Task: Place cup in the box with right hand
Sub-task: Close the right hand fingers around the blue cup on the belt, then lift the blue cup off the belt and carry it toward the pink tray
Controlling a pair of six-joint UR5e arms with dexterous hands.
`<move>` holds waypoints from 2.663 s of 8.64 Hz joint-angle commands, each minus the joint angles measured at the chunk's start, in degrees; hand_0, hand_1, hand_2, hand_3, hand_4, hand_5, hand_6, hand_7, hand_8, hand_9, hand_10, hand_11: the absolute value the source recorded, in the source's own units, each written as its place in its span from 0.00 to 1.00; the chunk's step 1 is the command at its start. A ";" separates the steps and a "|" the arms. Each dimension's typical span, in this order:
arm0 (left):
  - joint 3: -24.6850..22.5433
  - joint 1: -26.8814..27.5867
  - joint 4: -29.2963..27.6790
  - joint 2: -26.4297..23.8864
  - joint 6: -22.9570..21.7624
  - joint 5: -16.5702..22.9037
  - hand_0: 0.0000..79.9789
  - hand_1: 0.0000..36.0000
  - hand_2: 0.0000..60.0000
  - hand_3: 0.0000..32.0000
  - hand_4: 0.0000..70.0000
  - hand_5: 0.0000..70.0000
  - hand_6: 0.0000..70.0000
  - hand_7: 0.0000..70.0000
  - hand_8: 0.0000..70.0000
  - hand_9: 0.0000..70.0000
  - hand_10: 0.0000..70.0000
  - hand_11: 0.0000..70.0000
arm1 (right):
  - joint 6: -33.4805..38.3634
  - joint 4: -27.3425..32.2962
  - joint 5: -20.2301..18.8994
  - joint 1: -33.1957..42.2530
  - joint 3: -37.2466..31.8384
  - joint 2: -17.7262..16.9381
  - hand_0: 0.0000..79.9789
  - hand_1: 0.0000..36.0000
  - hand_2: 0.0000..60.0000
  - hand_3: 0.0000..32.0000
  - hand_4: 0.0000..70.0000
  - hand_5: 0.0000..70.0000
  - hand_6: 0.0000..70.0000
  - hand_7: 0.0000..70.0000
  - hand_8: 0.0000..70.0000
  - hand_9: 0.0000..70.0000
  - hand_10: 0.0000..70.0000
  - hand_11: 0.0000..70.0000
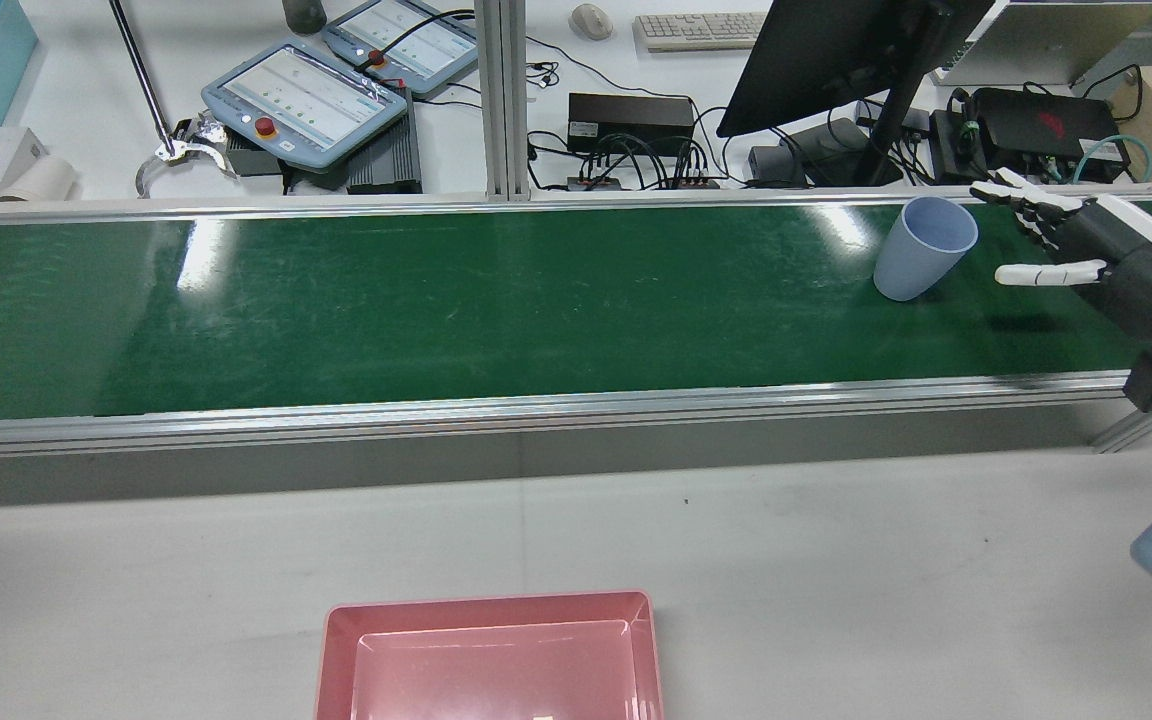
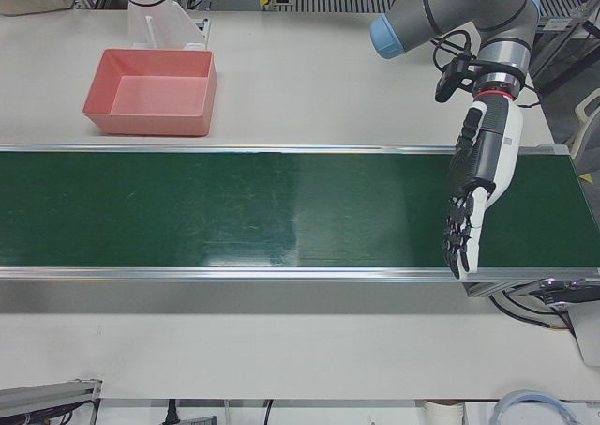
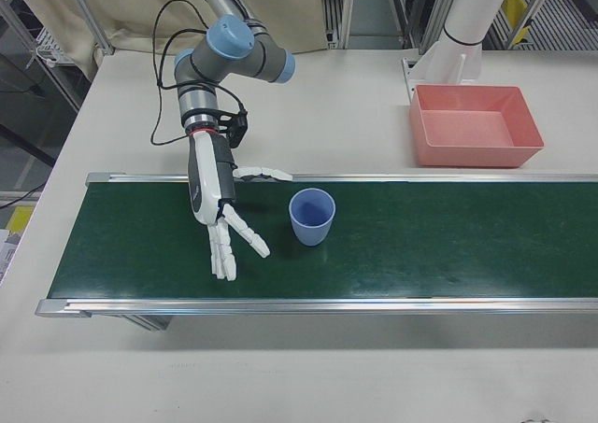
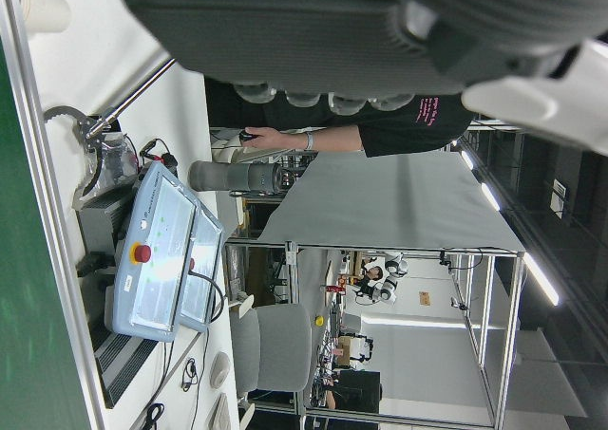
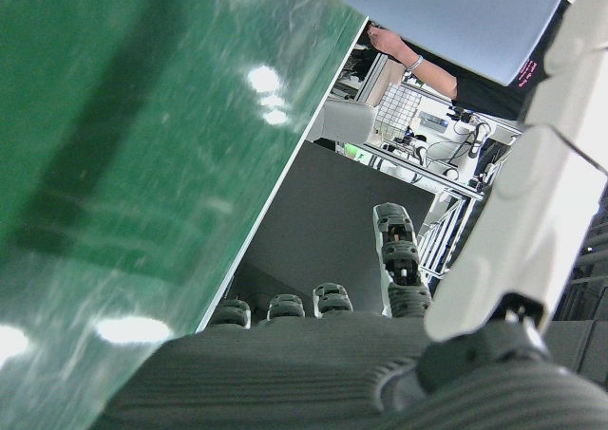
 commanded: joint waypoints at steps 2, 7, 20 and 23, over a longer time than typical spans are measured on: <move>0.04 -0.01 0.00 -0.03 0.00 -0.04 0.00 0.00 0.00 0.00 0.00 0.00 0.00 0.00 0.00 0.00 0.00 0.00 | 0.04 0.09 0.18 -0.48 -0.51 0.02 0.55 0.37 0.37 0.13 0.04 0.06 0.03 0.12 0.01 0.04 0.02 0.05; -0.05 -0.01 0.00 -0.03 0.00 -0.04 0.00 0.00 0.00 0.00 0.00 0.00 0.00 0.00 0.00 0.00 0.00 0.00 | 1.01 0.09 1.85 -0.04 -0.25 0.11 0.70 1.00 1.00 0.00 0.50 0.25 0.44 1.00 0.65 1.00 0.53 0.78; -0.05 -0.01 0.00 -0.03 0.00 0.05 0.00 0.00 0.00 0.00 0.00 0.00 0.00 0.00 0.00 0.00 0.00 0.00 | -13.37 -15.28 19.84 -40.50 34.65 11.76 0.75 1.00 1.00 0.00 0.48 0.22 0.39 1.00 0.54 0.89 0.35 0.56; 0.04 -0.01 -0.09 -0.03 0.00 0.05 0.00 0.00 0.00 0.00 0.00 0.00 0.00 0.00 0.00 0.00 0.00 0.00 | -19.72 -14.85 25.66 -50.73 34.29 12.68 0.72 1.00 1.00 0.00 0.41 0.19 0.32 1.00 0.43 0.74 0.30 0.47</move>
